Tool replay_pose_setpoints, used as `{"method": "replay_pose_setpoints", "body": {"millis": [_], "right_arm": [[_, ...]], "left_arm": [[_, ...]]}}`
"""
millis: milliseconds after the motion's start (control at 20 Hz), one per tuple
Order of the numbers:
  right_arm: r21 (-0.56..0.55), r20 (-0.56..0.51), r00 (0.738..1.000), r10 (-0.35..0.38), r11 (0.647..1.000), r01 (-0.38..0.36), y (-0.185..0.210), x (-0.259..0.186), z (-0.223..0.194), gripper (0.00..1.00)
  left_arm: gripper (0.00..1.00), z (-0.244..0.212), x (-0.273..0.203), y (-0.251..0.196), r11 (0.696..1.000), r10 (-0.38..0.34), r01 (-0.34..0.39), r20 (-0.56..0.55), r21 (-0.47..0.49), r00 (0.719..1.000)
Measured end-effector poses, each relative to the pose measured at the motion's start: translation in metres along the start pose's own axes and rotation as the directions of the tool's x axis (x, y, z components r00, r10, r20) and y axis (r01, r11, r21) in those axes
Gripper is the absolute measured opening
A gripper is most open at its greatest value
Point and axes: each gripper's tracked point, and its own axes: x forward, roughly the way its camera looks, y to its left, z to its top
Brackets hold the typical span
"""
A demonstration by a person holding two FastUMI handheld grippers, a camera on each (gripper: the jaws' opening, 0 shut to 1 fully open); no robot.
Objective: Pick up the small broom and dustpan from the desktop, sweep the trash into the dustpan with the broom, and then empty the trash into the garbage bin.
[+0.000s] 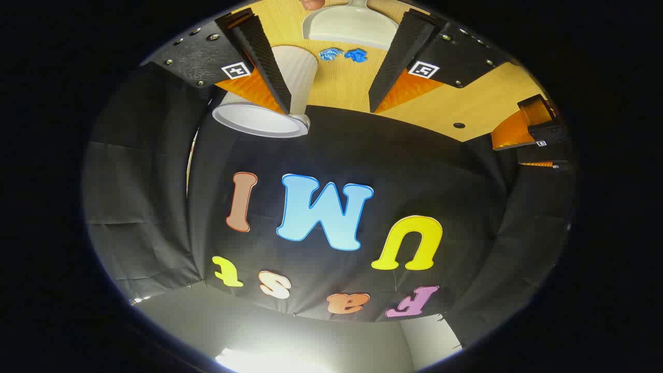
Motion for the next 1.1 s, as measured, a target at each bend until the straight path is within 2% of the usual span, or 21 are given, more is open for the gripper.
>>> {"method": "replay_pose_setpoints", "body": {"millis": [400, 750, 800, 950, 1000, 1100], "right_arm": [[0.013, -0.042, 0.999, 0.009, 1.000, -0.008, 0.000, -0.003, -0.014, 0.95], [0.008, -0.137, 0.990, 0.021, 1.000, -0.020, 0.001, -0.013, -0.045, 0.95], [0.017, -0.149, 0.989, 0.022, 1.000, -0.019, 0.001, -0.014, -0.049, 0.95], [0.042, -0.206, 0.978, 0.034, 0.999, -0.026, 0.003, -0.020, -0.063, 0.95], [0.047, -0.234, 0.971, 0.039, 0.999, -0.028, 0.004, -0.023, -0.071, 0.95], [0.056, -0.290, 0.956, 0.051, 0.998, -0.036, 0.004, -0.031, -0.084, 0.95]], "left_arm": [[1.00, -0.012, 0.012, -0.006, 0.999, -0.022, 0.023, -0.018, 0.024, 1.000], [1.00, -0.044, 0.016, -0.005, 0.999, -0.034, 0.037, -0.099, 0.030, 0.995], [0.96, -0.047, 0.018, -0.007, 0.998, -0.039, 0.043, -0.108, 0.034, 0.993], [0.96, -0.065, 0.016, -0.014, 0.996, -0.062, 0.071, -0.153, 0.053, 0.986], [1.00, -0.074, 0.015, -0.016, 0.995, -0.072, 0.083, -0.177, 0.060, 0.982], [0.96, -0.094, 0.013, -0.023, 0.991, -0.095, 0.114, -0.235, 0.067, 0.967]]}}
